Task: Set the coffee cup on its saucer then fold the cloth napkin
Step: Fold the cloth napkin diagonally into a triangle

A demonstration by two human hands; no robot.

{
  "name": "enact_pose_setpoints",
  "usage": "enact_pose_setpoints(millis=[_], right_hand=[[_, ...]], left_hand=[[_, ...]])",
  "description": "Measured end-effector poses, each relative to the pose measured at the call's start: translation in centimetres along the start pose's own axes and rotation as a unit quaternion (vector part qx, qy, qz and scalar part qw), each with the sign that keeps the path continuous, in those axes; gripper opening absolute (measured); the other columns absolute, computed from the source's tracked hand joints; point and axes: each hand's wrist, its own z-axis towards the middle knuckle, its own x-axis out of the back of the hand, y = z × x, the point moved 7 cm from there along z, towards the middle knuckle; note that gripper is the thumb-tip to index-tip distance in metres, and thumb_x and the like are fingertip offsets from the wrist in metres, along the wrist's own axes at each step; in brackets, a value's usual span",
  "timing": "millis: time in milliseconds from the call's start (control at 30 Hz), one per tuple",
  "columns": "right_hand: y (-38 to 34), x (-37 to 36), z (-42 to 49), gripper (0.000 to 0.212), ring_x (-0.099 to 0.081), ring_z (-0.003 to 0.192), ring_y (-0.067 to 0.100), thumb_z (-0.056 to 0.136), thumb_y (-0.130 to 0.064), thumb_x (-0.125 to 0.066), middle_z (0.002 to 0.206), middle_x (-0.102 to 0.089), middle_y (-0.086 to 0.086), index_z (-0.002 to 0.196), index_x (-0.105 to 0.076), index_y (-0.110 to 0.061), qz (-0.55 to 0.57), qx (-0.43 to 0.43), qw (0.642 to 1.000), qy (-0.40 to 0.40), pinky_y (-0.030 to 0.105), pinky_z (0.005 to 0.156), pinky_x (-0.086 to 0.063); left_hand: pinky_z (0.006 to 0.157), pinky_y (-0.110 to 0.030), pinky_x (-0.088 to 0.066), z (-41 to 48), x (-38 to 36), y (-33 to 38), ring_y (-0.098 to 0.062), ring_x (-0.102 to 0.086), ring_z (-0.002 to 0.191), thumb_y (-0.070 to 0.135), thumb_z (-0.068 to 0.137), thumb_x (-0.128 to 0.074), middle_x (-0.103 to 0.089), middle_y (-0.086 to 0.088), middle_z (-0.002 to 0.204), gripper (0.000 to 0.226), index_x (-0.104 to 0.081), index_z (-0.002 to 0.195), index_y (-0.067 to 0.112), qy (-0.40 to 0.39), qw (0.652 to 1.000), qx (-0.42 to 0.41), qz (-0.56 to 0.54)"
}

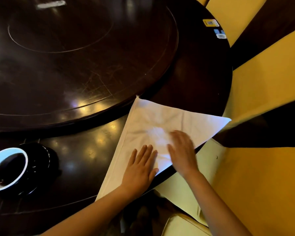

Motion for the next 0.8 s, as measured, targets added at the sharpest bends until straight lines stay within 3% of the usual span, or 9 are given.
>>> enact_pose_setpoints(millis=[67, 100, 233, 333, 500, 600, 667, 733, 800], right_hand=[[-2.3, -2.9, -0.4, 0.057, -0.017, 0.144, 0.023, 0.097, -0.045, -0.009, 0.155, -0.023, 0.002, 0.145, -0.026, -0.019, -0.039, 0.138, 0.984, -0.108, 0.04, 0.118, -0.014], [-2.3, -3.8, -0.5, 0.064, -0.004, 0.145, 0.018, 0.092, -0.05, 0.003, 0.157, -0.007, -0.004, 0.147, -0.015, -0.023, -0.051, 0.162, 0.974, -0.149, 0.038, 0.118, -0.004], [-0.1, -3.8, 0.6, 0.066, 0.003, 0.145, 0.016, 0.088, -0.053, 0.01, 0.156, 0.005, -0.006, 0.147, 0.002, -0.025, -0.086, 0.153, 0.975, -0.135, 0.035, 0.116, 0.002], [3.2, -3.0, 2.3, 0.066, 0.014, 0.144, 0.013, 0.086, -0.057, 0.011, 0.155, 0.017, -0.007, 0.145, 0.015, -0.029, -0.088, 0.09, 0.982, -0.141, 0.034, 0.118, 0.007], [6.2, -2.1, 3.7, 0.069, 0.017, 0.143, 0.012, 0.084, -0.056, 0.008, 0.156, 0.017, -0.006, 0.146, 0.015, -0.026, -0.103, 0.023, 0.983, -0.148, 0.036, 0.118, 0.007], [4.0, -1.8, 3.1, 0.058, 0.017, 0.143, 0.014, 0.095, -0.044, -0.004, 0.157, 0.015, -0.001, 0.147, 0.01, -0.022, -0.104, 0.026, 0.983, -0.151, 0.035, 0.117, 0.008], [0.4, -2.2, 1.2, 0.061, 0.018, 0.141, 0.013, 0.091, -0.046, 0.007, 0.155, 0.015, -0.003, 0.147, 0.005, -0.021, -0.067, 0.11, 0.976, -0.175, 0.034, 0.117, 0.01], [-2.2, -3.2, -1.8, 0.073, 0.014, 0.143, 0.014, 0.085, -0.054, 0.018, 0.152, 0.013, -0.008, 0.148, -0.001, -0.022, -0.035, 0.189, 0.961, -0.198, 0.033, 0.118, 0.01], [-2.1, -3.7, -3.7, 0.066, 0.004, 0.145, 0.015, 0.091, -0.054, 0.002, 0.155, 0.003, -0.007, 0.148, -0.009, -0.022, -0.02, 0.208, 0.961, -0.18, 0.034, 0.117, 0.006]], left_hand=[[0.113, -0.041, -0.003, -0.4, -0.5, -0.5, -0.02, -0.006, 0.143, 0.053, 0.095, -0.014, -0.026, -0.005, 0.151, 0.06, -0.024, 0.143, 0.019, -0.013, 1.0, -0.002, 0.012], [0.114, -0.041, -0.002, -0.5, -0.4, -0.7, -0.019, -0.002, 0.143, 0.055, 0.095, -0.015, -0.022, -0.005, 0.152, 0.062, -0.021, 0.144, 0.018, -0.016, 1.0, -0.01, 0.019], [0.114, -0.044, -0.003, -1.2, -0.5, -1.1, -0.02, 0.002, 0.144, 0.059, 0.093, -0.016, -0.014, -0.007, 0.155, 0.068, -0.013, 0.147, 0.017, -0.057, 0.996, -0.058, 0.035], [0.114, -0.043, 0.004, -1.7, -0.1, -1.3, -0.019, 0.007, 0.143, 0.059, 0.092, -0.019, -0.007, -0.005, 0.156, 0.069, -0.007, 0.147, 0.019, -0.069, 0.992, -0.09, 0.051], [0.115, -0.043, -0.006, -3.1, 1.1, -1.5, -0.027, -0.016, 0.142, 0.047, 0.097, -0.018, -0.025, -0.006, 0.152, 0.056, -0.016, 0.146, 0.022, -0.062, 0.987, -0.121, 0.087], [0.112, -0.042, -0.025, -4.3, 1.5, -1.5, -0.027, -0.027, 0.136, 0.032, 0.091, -0.039, -0.036, -0.008, 0.147, 0.06, -0.016, 0.145, 0.019, -0.062, 0.989, -0.117, 0.066], [0.11, -0.045, -0.022, -4.9, 1.5, -1.2, -0.029, -0.019, 0.138, 0.021, 0.085, -0.054, -0.028, -0.012, 0.15, 0.074, -0.011, 0.145, 0.016, -0.091, 0.99, -0.105, 0.031], [0.113, -0.042, -0.007, -5.3, 1.9, -1.1, -0.031, -0.006, 0.142, 0.016, 0.088, -0.052, -0.009, -0.012, 0.155, 0.075, -0.004, 0.146, 0.016, -0.114, 0.989, -0.087, 0.03], [0.116, -0.038, -0.004, -5.1, 2.7, -1.4, -0.029, 0.001, 0.144, 0.019, 0.093, -0.045, 0.003, -0.007, 0.156, 0.068, -0.003, 0.147, 0.018, -0.138, 0.988, -0.053, 0.038]])
